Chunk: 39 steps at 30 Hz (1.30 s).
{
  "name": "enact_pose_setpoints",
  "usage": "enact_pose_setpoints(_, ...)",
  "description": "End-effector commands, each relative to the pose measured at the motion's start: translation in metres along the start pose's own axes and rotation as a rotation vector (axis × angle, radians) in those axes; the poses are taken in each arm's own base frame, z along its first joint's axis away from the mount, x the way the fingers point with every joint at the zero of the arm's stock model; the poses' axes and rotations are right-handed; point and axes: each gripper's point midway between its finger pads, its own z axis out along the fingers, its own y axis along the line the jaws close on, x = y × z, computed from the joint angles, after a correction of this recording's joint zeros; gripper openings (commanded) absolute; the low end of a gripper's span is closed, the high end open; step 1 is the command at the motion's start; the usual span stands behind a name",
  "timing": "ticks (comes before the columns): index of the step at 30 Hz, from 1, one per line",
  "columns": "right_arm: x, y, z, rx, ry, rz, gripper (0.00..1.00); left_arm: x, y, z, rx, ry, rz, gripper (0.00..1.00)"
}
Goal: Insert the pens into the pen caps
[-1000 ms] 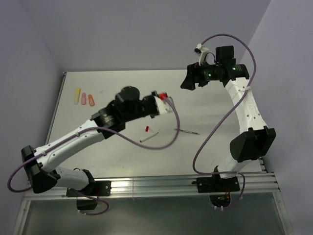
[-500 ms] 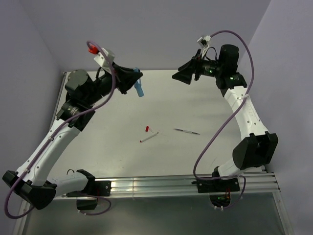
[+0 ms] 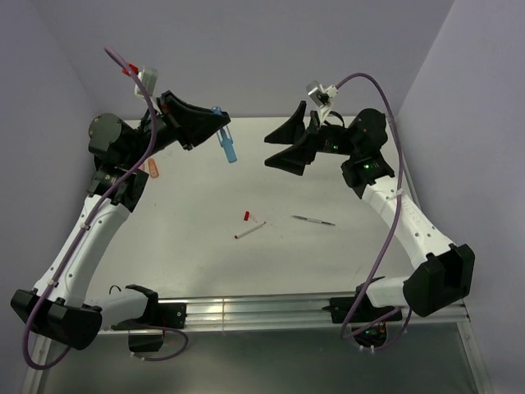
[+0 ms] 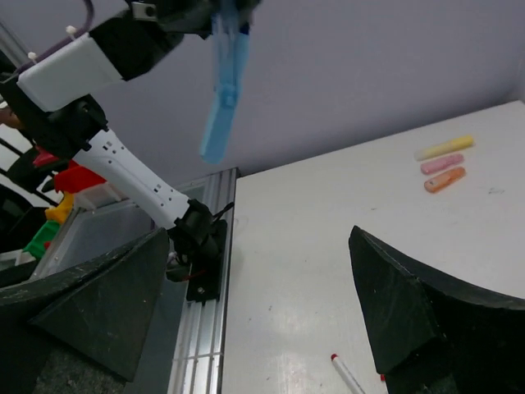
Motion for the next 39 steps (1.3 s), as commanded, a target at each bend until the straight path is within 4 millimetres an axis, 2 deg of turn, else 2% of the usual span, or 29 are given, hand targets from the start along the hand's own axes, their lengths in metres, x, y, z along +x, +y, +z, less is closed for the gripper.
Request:
enact_pose_setpoints(1, -0.014, 0.018, -0.001, -0.031, -0.039, -0.095, 0.97, -0.01, -0.016, -0.006, 0.088, -0.029, -0.087, 0.0)
enact_pose_setpoints(6, -0.016, 0.03, 0.01, -0.097, -0.017, -0.127, 0.96, -0.006, -0.013, -0.008, 0.102, -0.033, -0.11, 0.0)
enact_pose_setpoints(9, -0.013, 0.023, 0.018, -0.1, -0.012, -0.105, 0.95, -0.004, -0.012, -0.009, 0.102, -0.031, -0.116, 0.0)
enact_pose_setpoints(23, -0.005, 0.043, 0.04, -0.218, 0.028, -0.14, 0.91, 0.006, -0.004, -0.009, 0.095, -0.028, -0.172, 0.0)
enact_pose_setpoints(30, 0.004, 0.04, 0.053, -0.239, 0.043, -0.114, 0.9, 0.002, -0.004, -0.007, 0.104, -0.033, -0.169, 0.0)
enact_pose_setpoints(39, 0.0, 0.042, 0.065, -0.264, 0.046, -0.096, 0.82, 0.002, -0.003, -0.003, 0.106, -0.029, -0.159, 0.0)
